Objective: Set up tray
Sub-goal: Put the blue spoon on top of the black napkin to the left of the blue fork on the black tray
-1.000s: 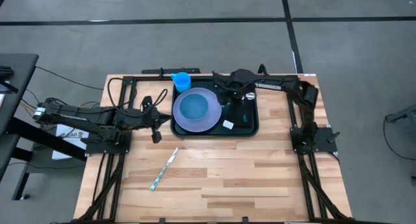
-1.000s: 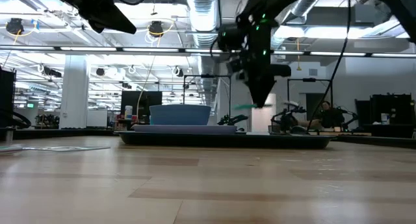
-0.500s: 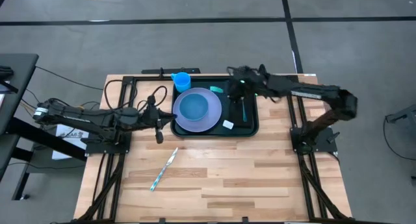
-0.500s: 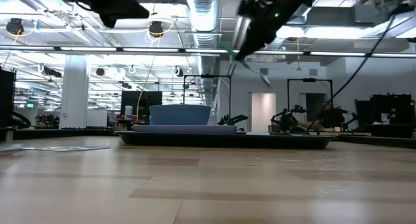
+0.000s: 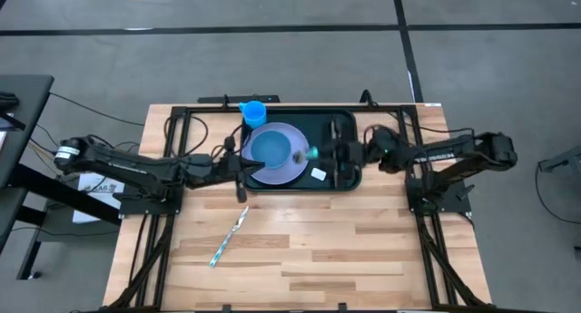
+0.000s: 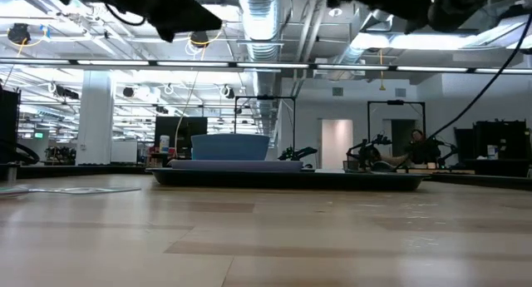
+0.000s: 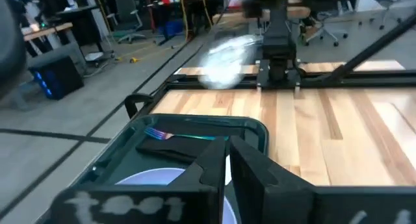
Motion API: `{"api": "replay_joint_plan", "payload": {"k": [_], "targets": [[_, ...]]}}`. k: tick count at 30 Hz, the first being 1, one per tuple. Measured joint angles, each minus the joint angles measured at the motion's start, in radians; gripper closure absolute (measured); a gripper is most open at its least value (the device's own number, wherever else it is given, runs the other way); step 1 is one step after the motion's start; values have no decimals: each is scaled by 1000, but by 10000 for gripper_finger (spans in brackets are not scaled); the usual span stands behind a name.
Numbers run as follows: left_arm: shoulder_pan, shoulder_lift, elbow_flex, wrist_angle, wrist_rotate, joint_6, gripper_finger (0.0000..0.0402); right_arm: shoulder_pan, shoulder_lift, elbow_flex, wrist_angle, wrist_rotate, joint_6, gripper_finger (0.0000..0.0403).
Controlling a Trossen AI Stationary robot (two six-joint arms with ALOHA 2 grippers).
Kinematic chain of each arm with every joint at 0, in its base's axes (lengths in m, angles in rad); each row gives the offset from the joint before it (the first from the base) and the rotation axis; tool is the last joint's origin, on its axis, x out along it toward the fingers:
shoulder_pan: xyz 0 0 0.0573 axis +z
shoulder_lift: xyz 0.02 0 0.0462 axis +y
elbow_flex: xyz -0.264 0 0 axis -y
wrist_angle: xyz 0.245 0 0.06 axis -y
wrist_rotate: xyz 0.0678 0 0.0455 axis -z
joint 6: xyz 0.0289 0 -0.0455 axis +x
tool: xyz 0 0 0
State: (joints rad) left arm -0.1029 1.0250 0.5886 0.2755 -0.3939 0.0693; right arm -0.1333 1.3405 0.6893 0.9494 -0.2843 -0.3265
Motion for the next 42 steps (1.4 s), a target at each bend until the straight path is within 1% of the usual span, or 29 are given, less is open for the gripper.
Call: {"api": "replay_joint_plan", "payload": {"k": [2, 4, 6, 7, 9, 12, 14, 16, 20, 23, 25, 28, 34, 39, 42], "targets": [[13, 40, 0, 63, 2, -21, 388, 38, 17, -2, 48, -69, -24, 359], [26, 77, 0, 147, 30, -36, 388, 76, 23, -2, 62, -114, -59, 359], [40, 108, 0, 224, 97, -68, 388, 113, 23, -2, 70, -135, -105, 359], [45, 123, 0, 267, 153, -88, 388, 132, 23, -2, 71, -141, -124, 359], [56, 150, 0, 344, 308, -126, 388, 163, 21, -2, 69, -153, -162, 359], [65, 207, 0, 502, 533, -179, 388, 198, 17, -2, 93, -183, -196, 359], [65, 249, 0, 606, 628, -215, 388, 213, 17, -2, 100, -188, -201, 359], [65, 295, 0, 698, 652, -261, 388, 223, 17, -2, 102, -189, -205, 359], [73, 390, 0, 839, 657, -322, 388, 239, 18, -2, 106, -197, -205, 359], [92, 454, 1, 970, 682, -409, 388, 253, 18, -2, 107, -220, -205, 359], [109, 485, 2, 1020, 716, -448, 388, 262, 18, -2, 107, -222, -205, 359], [131, 518, 2, 1047, 775, -480, 388, 267, 18, -2, 107, -223, -205, 359], [156, 533, 3, 1033, 781, -562, 381, 267, 18, -2, 107, -223, -205, 356], [163, 533, 3, 1020, 828, -582, 347, 267, 19, -1, 107, -224, -206, 357], [162, 533, 3, 1020, 828, -582, 319, 267, 19, -1, 106, -225, -206, 357]]}}
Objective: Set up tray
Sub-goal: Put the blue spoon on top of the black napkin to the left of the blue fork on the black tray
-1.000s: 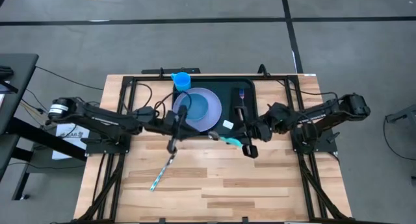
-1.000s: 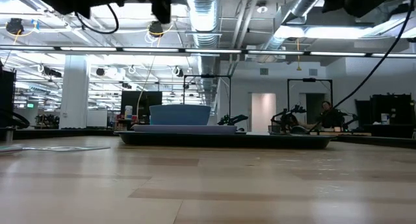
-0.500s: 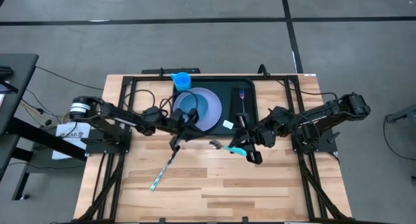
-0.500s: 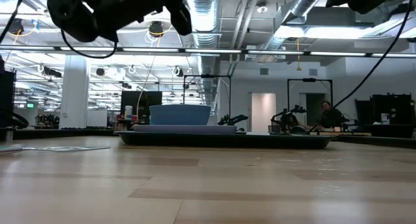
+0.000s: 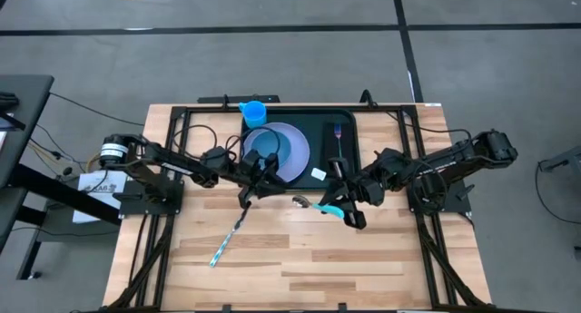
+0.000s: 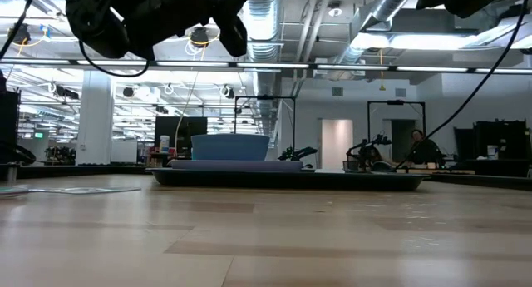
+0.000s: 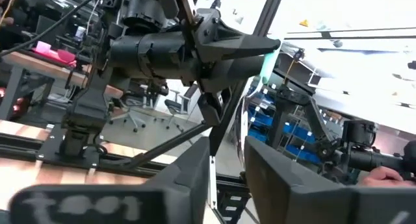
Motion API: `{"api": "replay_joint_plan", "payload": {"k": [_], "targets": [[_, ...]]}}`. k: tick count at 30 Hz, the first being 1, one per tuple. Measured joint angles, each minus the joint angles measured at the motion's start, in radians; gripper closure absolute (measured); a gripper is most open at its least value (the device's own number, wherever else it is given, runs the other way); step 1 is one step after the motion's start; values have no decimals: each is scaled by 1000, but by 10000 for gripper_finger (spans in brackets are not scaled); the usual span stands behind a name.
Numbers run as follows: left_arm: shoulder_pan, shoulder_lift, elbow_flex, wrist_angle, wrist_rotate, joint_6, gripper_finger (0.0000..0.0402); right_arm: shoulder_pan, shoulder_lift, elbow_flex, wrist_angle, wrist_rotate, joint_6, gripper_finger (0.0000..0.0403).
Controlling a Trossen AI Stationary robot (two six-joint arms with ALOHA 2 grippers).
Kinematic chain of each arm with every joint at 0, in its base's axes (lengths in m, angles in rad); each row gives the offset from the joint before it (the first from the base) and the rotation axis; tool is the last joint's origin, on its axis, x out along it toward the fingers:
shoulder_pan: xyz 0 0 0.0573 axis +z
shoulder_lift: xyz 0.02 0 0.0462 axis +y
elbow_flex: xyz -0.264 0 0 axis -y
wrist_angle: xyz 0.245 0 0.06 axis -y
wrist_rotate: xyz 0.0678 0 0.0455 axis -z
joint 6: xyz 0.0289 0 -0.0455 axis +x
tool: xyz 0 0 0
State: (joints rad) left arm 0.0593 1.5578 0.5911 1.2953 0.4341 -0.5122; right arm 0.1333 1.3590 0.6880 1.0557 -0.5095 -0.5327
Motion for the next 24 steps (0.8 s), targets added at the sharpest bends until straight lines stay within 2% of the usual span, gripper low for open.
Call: {"api": "replay_joint_plan", "payload": {"k": [5, 10, 17, 24], "targets": [[0, 0, 0, 2, 2, 0, 274, -5, 0, 0, 0, 0, -2, 357], [-7, 0, 18, -10, -11, 0, 246, -10, 0, 0, 0, 0, -2, 356], [-58, 0, 85, -150, -10, 45, 235, -32, 4, 1, -1, 0, -1, 356], [-68, 0, 102, -181, -29, 59, 235, -40, 4, 1, 0, -12, 0, 356]]}}
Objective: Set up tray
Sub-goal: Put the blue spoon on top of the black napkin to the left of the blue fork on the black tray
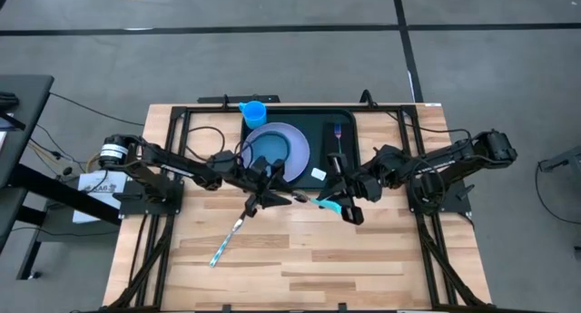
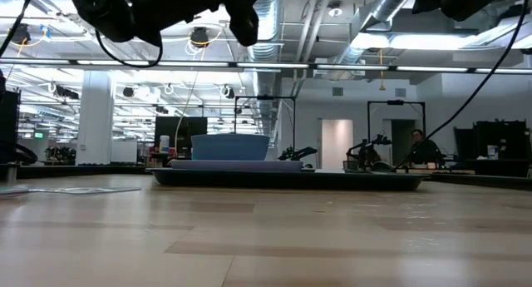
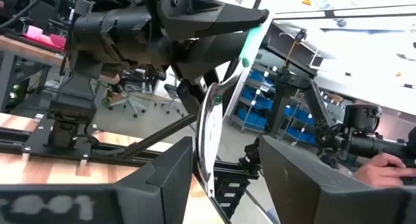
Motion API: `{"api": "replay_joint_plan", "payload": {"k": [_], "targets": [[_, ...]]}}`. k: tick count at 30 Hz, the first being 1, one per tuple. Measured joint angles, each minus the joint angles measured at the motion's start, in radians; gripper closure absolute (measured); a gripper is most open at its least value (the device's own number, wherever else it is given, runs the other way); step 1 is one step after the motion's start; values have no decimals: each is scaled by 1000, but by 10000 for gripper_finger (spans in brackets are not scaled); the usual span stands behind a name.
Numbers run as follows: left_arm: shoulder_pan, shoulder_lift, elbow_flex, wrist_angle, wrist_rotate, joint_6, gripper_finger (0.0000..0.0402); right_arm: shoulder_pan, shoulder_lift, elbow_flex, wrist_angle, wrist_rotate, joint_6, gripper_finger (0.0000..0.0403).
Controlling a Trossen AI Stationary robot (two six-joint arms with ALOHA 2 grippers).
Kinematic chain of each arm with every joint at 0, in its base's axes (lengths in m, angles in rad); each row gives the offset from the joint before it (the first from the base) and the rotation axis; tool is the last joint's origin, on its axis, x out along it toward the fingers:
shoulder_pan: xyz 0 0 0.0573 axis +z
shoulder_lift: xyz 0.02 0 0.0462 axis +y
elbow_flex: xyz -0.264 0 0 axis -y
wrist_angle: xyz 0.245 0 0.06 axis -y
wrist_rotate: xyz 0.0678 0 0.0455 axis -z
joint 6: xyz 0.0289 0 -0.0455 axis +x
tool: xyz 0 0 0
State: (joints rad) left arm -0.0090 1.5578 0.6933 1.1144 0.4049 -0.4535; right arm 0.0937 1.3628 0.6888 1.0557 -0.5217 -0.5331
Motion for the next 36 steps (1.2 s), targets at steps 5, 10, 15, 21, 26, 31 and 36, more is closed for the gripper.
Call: {"api": "replay_joint_plan", "payload": {"k": [5, 10, 15, 21, 26, 31, 36], "targets": [[-1, 16, 0, -5, -32, -15, 235, 0, 0, 0, 0, -1, -19, 356], [3, 34, 1, 10, -69, -26, 235, 0, 0, 9, -1, -3, -26, 356], [3, 31, 9, 7, -45, -6, 235, 0, 0, 12, -17, -3, -26, 356], [-5, 32, 34, -79, -45, 87, 240, 0, 0, 12, -30, -3, -26, 356], [-9, 32, 59, -138, -44, 118, 291, 0, 0, 12, -30, -3, -26, 356], [-9, 32, 60, -140, -39, 131, 371, 0, 0, 12, -40, -4, -26, 356], [-10, 32, 60, -140, -17, 133, 388, 1, -2, 12, -54, -12, -28, 356]]}}
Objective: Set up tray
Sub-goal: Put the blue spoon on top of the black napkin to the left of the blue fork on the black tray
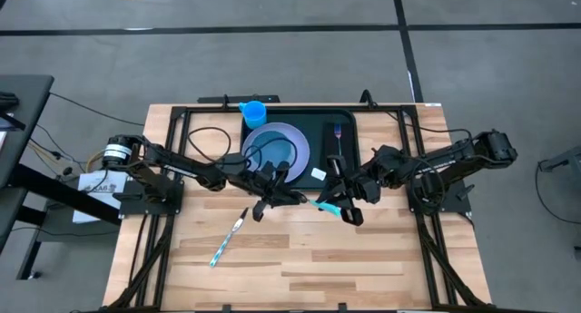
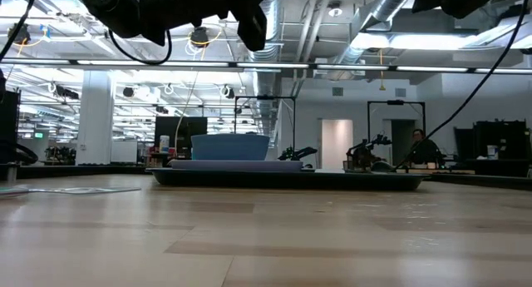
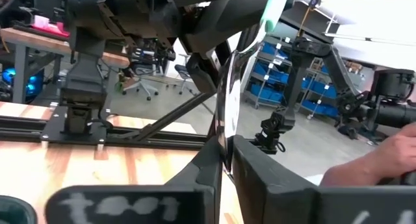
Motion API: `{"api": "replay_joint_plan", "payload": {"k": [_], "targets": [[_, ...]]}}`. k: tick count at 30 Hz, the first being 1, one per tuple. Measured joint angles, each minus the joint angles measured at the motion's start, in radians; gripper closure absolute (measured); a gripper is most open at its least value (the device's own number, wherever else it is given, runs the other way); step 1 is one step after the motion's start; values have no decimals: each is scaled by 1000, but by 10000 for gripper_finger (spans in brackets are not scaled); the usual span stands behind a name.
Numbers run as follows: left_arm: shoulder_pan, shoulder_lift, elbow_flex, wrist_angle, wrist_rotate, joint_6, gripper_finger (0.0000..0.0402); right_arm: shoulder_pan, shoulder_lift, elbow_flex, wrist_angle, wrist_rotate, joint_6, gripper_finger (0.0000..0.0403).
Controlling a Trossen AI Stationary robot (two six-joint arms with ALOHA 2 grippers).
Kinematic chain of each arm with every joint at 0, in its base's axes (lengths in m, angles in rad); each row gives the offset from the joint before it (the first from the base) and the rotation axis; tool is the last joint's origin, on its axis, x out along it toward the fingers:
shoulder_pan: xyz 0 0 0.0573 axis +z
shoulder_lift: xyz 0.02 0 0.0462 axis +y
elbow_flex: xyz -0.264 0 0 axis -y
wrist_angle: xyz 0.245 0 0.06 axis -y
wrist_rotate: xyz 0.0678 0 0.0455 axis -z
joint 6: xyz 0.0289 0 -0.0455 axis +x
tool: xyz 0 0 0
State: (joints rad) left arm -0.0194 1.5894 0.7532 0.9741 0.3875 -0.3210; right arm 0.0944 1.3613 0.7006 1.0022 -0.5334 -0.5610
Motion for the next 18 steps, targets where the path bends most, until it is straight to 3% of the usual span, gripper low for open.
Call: {"api": "replay_joint_plan", "payload": {"k": [8, 18], "targets": [[1, 0, 0, 3, 6, 1, 397, 0, 0, 0, -3, 1, 5, 352], [2, 0, 0, 8, 1, 2, 401, 1, 2, -1, -14, 51, 44, 295]]}}
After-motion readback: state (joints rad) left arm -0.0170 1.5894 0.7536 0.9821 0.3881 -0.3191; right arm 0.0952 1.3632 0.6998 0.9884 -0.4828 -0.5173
